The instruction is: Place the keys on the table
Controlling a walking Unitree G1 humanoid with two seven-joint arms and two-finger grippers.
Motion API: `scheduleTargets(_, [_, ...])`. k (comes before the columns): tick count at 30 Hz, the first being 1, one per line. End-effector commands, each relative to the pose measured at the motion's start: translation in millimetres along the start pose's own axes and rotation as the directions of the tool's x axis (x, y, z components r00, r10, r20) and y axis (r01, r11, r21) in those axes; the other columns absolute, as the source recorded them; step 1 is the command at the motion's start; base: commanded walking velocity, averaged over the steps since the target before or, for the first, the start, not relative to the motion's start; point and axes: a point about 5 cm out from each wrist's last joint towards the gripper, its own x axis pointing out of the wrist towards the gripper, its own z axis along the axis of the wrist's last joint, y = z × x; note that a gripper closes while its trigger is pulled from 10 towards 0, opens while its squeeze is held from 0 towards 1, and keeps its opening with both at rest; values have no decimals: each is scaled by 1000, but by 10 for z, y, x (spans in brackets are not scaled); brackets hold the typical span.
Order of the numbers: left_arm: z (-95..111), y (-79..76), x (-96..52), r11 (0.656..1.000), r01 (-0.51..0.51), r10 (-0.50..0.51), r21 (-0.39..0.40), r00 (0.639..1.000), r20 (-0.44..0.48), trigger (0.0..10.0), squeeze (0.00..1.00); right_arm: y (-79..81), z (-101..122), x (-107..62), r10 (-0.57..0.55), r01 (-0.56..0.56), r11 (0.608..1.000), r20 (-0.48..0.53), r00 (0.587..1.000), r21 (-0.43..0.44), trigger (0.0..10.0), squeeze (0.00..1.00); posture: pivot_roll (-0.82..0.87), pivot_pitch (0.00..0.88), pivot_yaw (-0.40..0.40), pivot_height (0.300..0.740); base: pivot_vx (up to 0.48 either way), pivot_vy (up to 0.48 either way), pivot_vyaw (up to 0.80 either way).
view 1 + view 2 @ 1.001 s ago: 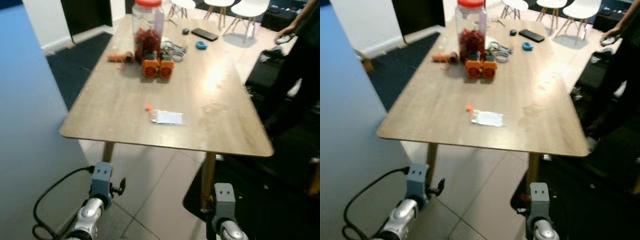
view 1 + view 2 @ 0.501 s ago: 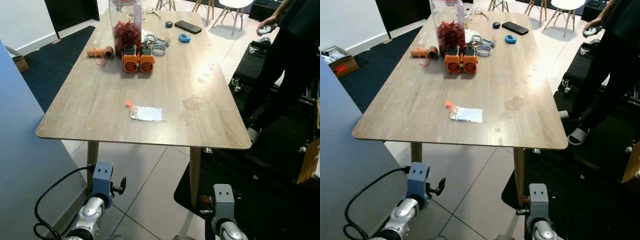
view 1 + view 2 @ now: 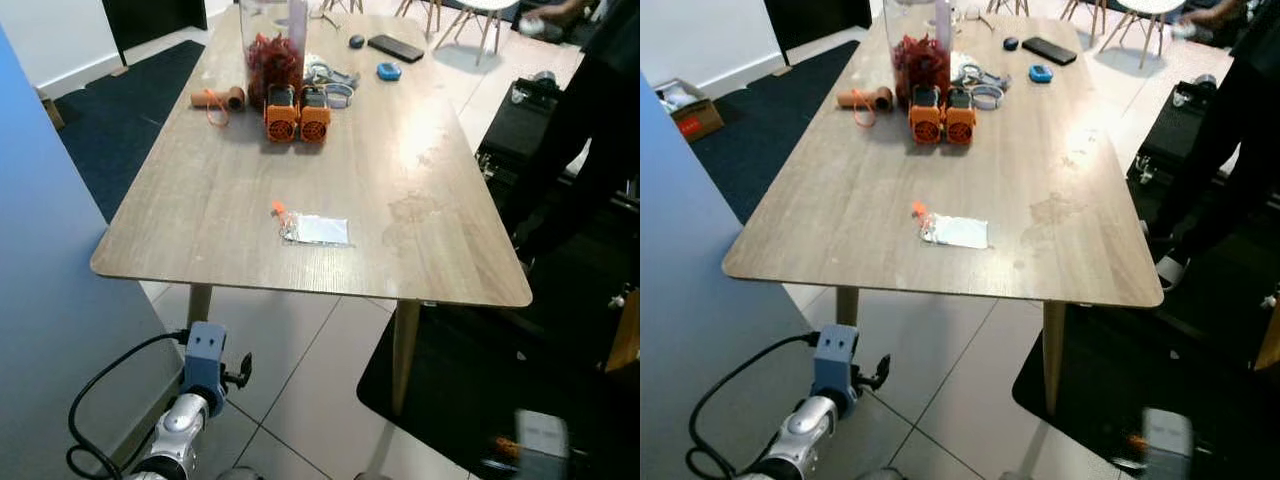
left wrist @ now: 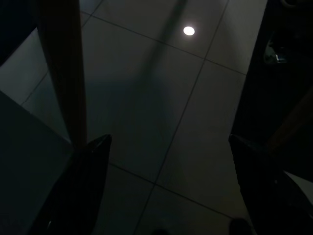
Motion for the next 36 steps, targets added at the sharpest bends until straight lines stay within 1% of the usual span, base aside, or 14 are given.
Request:
scheduleTargets(1, [-28, 24, -19, 1000, 4, -4, 14, 1000, -15, 10000, 0, -163, 197, 51, -73, 69, 996, 95, 993, 50, 10000, 0, 55, 61, -29, 740, 0, 0, 0])
scheduleTargets(3, [-10, 32, -12, 1000, 8, -8, 16, 1000, -11, 10000, 0, -502, 670, 144, -188, 157, 978, 257, 948, 134, 10000, 0, 48, 61, -23, 740, 0, 0, 0])
scheduleTargets(5, [-10, 32, -12, 1000, 8, -8, 16, 1000, -11, 10000, 0, -502, 670, 144, -188, 157, 978, 257, 948, 134, 10000, 0, 48, 61, -23, 740, 0, 0, 0])
scheduleTargets(8, [2, 33, -5, 1000, 15, -15, 20, 1000, -10, 10000, 0, -804, 1456, 192, -278, 172, 950, 461, 842, 259, 10000, 0, 45, 62, -21, 740, 0, 0, 0])
scheduleTargets(9, [6, 31, -2, 1000, 16, -16, 20, 1000, -10, 10000, 0, -810, 1804, 186, -273, 132, 949, 541, 796, 285, 10000, 0, 47, 61, -23, 740, 0, 0, 0])
scheduleTargets(10, [6, 31, -2, 1000, 16, -16, 20, 1000, -10, 10000, 0, -810, 1804, 186, -273, 132, 949, 541, 796, 285, 10000, 0, 47, 61, -23, 740, 0, 0, 0])
scheduleTargets(11, [9, 31, 0, 1000, 17, -17, 20, 1000, -10, 10000, 0, -799, 2059, 165, -264, 95, 949, 596, 758, 300, 10000, 0, 47, 61, -24, 740, 0, 0, 0])
scheduleTargets(12, [12, 28, 2, 1000, 18, -17, 18, 1000, -9, 10000, 0, -640, 2459, 146, -159, 8, 975, 667, 728, 224, 10000, 0, 48, 61, -26, 740, 0, 0, 0])
scheduleTargets(16, [10, 23, 3, 1000, 17, -16, 15, 1000, -9, 10000, 0, -307, 2721, 119, 52, -126, 991, 709, 703, 52, 10000, 0, 52, 58, -33, 740, 0, 0, 0])
scheduleTargets(18, [0, 18, -1, 1000, 16, -16, 11, 1000, -9, 10000, 0, 92, 2868, 38, 252, -259, 960, 724, 642, -105, 10000, 0, 52, 55, -37, 740, 0, 0, 0])
scheduleTargets(19, [0, 18, -1, 1000, 16, -16, 11, 1000, -9, 10000, 0, 92, 2868, 38, 252, -259, 960, 724, 642, -105, 10000, 0, 52, 55, -37, 740, 0, 0, 0])
scheduleTargets(21, [-11, 9, -6, 1000, 16, -16, 7, 1000, -10, 10000, 0, 645, 2966, -127, 479, -410, 867, 700, 530, -283, 10000, 0, 58, 49, -37, 740, 0, 0, 0])
scheduleTargets(27, [-8, 12, -4, 1000, 20, -20, 7, 1000, -13, 10000, 0, 1191, 2983, -310, 611, -549, 761, 666, 427, -346, 10000, 0, 54, 46, -30, 740, 0, 0, 0])
scheduleTargets(36, [12, 19, 9, 1000, 25, -25, 11, 1000, -14, 10000, 0, 1648, 2998, -498, 712, -622, 665, 604, 359, -413, 10000, 0, 53, 41, -24, 740, 0, 0, 0])
